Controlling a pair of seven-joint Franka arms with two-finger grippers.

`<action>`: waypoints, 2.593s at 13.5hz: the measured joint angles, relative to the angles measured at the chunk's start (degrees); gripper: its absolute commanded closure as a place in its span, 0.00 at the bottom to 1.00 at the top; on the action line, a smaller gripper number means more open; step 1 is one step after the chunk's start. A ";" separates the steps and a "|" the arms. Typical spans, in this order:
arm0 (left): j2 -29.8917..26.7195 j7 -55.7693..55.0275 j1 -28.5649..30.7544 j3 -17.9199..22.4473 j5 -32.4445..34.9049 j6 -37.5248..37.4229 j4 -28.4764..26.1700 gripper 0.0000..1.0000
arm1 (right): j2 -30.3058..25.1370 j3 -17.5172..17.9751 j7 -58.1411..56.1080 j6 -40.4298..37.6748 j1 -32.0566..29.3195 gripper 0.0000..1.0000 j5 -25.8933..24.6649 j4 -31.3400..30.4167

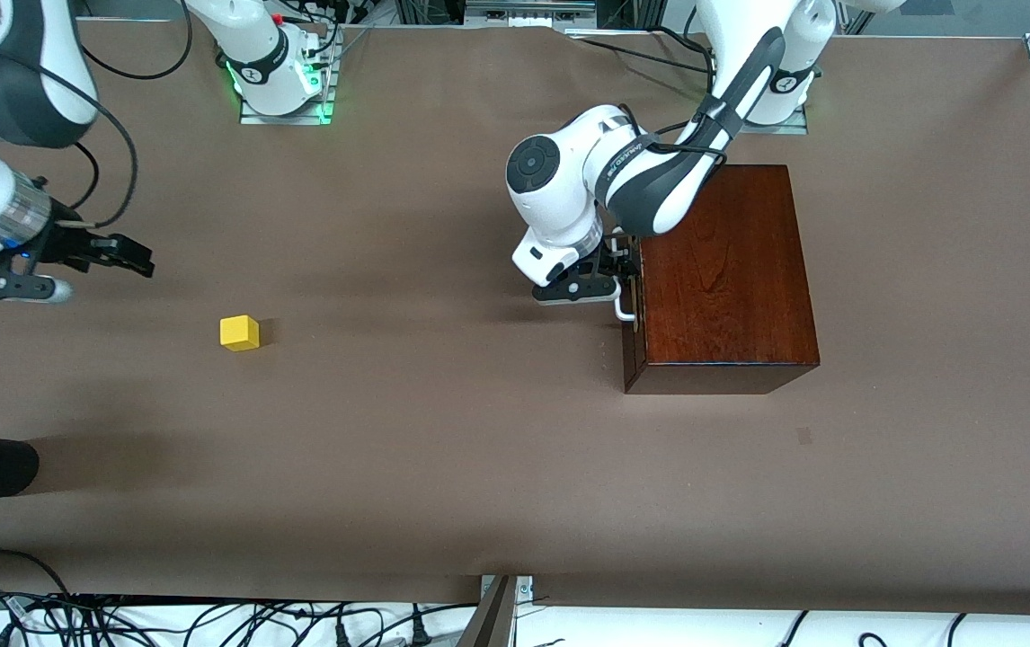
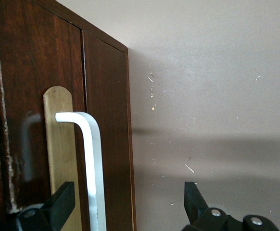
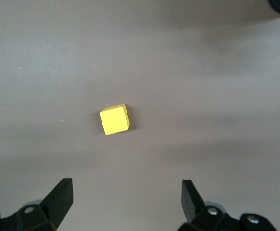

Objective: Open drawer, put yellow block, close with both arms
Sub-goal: 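Grip the drawer handle with the left gripper while the right gripper reaches the cube, then pull the drawer open with the left gripper while the right gripper grasps the cube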

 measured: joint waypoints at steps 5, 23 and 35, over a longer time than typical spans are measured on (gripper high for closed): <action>1.04 -1.48 0.00 0.07 0.00 1.22 -0.14 0.00 | 1.60 0.85 -4.01 11.11 0.22 0.00 0.00 -7.55; 6.57 -11.30 -7.25 1.57 -1.85 5.68 6.28 0.00 | 17.07 3.77 -31.44 26.51 0.52 0.00 15.75 -9.45; 10.82 -12.33 -12.87 5.61 -5.62 4.01 14.61 0.00 | 22.16 3.04 -38.58 31.24 -0.11 0.00 15.91 -9.42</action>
